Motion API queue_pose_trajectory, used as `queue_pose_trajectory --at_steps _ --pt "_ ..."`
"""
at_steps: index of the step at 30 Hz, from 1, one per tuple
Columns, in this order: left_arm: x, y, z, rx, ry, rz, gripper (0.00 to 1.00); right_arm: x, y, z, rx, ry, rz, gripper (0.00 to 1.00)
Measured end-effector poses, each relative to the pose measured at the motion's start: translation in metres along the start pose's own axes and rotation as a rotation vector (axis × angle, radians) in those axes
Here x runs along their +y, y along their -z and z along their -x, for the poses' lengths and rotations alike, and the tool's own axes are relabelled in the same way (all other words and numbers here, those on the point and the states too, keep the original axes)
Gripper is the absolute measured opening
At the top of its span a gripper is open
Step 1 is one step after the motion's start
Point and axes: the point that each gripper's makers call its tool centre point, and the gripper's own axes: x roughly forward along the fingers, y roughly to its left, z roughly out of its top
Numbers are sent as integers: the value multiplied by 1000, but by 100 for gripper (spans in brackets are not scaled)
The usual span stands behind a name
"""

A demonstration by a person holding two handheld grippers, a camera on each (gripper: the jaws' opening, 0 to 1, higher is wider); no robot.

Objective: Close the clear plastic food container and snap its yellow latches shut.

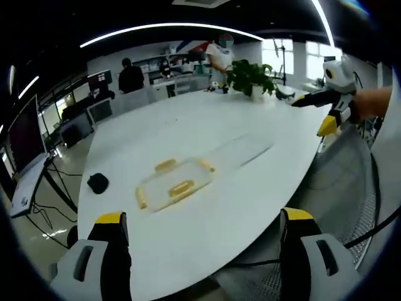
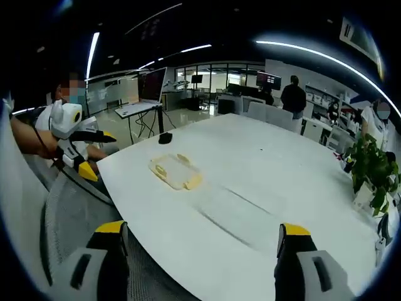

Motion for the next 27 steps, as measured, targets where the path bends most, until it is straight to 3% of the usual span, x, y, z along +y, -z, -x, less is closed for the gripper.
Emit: queue_pose_trajectory --at_steps 27 --pt "3 2 0 9 -1 2 99 2 -1 -4 -4 -5 -5 99"
